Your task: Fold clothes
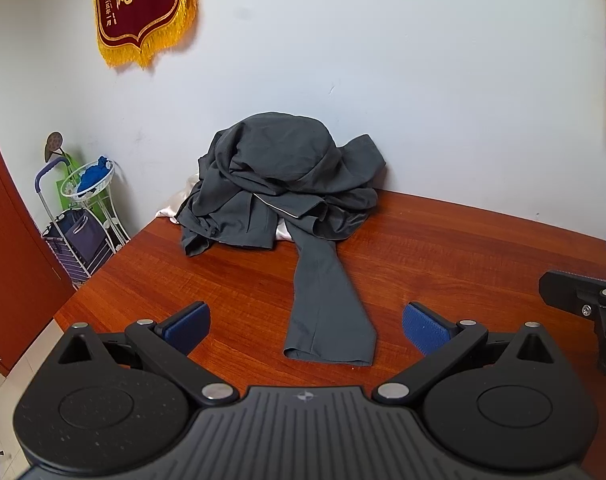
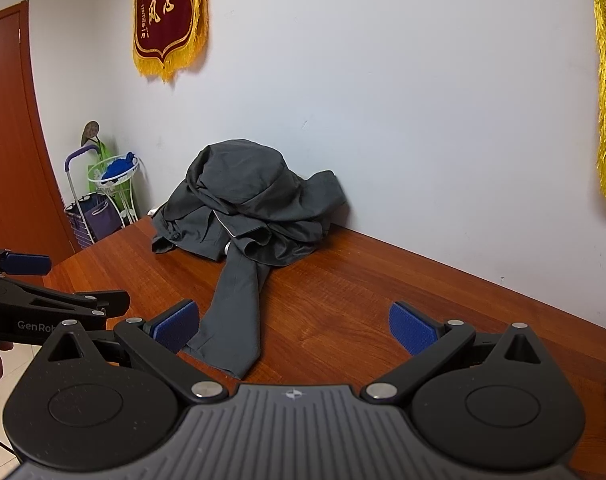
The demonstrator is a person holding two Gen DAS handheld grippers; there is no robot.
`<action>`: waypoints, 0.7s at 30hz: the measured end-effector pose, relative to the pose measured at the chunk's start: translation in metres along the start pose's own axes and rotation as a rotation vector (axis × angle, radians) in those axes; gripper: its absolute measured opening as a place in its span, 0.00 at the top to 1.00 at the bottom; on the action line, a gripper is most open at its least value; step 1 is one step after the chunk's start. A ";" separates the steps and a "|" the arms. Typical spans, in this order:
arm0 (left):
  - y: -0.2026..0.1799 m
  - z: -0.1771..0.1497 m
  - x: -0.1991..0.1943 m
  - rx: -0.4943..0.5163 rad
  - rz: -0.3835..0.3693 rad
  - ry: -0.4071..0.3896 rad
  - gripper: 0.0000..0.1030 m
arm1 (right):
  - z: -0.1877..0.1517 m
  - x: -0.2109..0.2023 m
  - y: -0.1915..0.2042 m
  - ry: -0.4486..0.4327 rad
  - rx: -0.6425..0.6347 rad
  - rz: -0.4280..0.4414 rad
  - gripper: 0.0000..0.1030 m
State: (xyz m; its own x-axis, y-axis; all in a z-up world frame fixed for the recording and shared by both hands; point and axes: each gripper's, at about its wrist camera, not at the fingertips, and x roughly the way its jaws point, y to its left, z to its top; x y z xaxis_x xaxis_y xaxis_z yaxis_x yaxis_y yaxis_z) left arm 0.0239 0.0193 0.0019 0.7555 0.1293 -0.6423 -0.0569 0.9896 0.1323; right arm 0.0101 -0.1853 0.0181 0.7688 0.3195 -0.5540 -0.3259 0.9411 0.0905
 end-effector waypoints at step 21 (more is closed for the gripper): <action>-0.008 -0.005 -0.042 -0.011 0.026 0.017 0.00 | -0.004 -0.003 -0.001 0.012 -0.004 0.018 0.00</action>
State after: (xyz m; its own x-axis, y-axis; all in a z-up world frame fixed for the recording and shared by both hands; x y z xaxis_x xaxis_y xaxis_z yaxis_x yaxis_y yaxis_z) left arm -0.0102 0.0059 0.0236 0.7422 0.1559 -0.6518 -0.0836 0.9865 0.1407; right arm 0.0059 -0.1878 0.0159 0.7561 0.3347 -0.5625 -0.3415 0.9348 0.0972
